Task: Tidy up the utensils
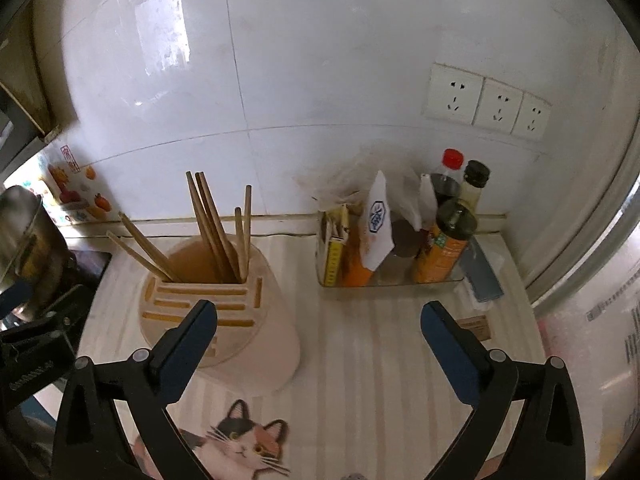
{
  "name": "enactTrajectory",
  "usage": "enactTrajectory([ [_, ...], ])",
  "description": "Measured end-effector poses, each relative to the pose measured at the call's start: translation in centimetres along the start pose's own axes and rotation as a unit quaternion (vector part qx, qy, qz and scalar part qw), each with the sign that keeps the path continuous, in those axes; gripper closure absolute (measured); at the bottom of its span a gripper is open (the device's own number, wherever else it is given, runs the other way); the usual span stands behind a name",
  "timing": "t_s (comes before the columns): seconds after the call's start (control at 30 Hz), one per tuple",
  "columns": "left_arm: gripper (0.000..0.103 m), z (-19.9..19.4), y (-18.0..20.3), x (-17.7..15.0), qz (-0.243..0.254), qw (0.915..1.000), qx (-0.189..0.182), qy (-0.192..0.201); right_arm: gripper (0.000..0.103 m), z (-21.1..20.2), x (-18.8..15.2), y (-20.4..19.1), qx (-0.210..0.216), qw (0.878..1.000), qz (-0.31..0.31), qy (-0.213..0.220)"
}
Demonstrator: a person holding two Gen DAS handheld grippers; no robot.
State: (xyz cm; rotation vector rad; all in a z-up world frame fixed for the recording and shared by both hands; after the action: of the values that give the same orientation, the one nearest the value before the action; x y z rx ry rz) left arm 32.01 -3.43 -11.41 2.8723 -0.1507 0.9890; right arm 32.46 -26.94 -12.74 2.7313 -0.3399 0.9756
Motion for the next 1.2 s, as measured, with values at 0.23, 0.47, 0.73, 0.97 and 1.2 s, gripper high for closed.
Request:
enactTrajectory([
  [0.23, 0.0, -5.3, -0.4, -1.2, -0.002, 0.9994, -0.011, 0.034, 0.0, -4.2, -1.3, 0.8, -0.011, 0.999, 0.004, 0.03],
  [0.47, 0.0, -13.0, -0.5, -3.4, 0.018, 0.9959, -0.034, 0.081, 0.0, -12.0, -3.7, 1.9, -0.024, 0.996, 0.026, 0.076],
  [0.73, 0.0, -19.6, -1.4, -7.4, 0.039, 0.9928, -0.053, 0.1, 0.0, -21.8, -8.2, 2.3, -0.049, 0.99, 0.053, 0.121],
  [0.97, 0.0, -24.2, -1.7, -9.7, 0.047, 0.9899, -0.06, 0.119, 0.0, -27.7, -11.4, 3.2, -0.063, 0.986, 0.066, 0.141],
  [1.2, 0.0, -26.6, -1.2, -11.0, 0.044, 0.9891, -0.051, 0.131, 0.0, -31.1, -13.1, 4.0, -0.062, 0.983, 0.07, 0.16],
])
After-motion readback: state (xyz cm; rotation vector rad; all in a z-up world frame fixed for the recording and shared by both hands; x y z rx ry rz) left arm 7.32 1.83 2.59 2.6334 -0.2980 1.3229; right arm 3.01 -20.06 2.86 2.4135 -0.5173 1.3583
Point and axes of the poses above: each gripper's, at about its wrist camera, not at the fingertips, and z roughly the way its jaws point, y to its right, x to its top, the point moved 7 cm from there along z, roughly the way its jaws point, and after that the axes turned 10 degrees about -x, right-handed, at the moved point
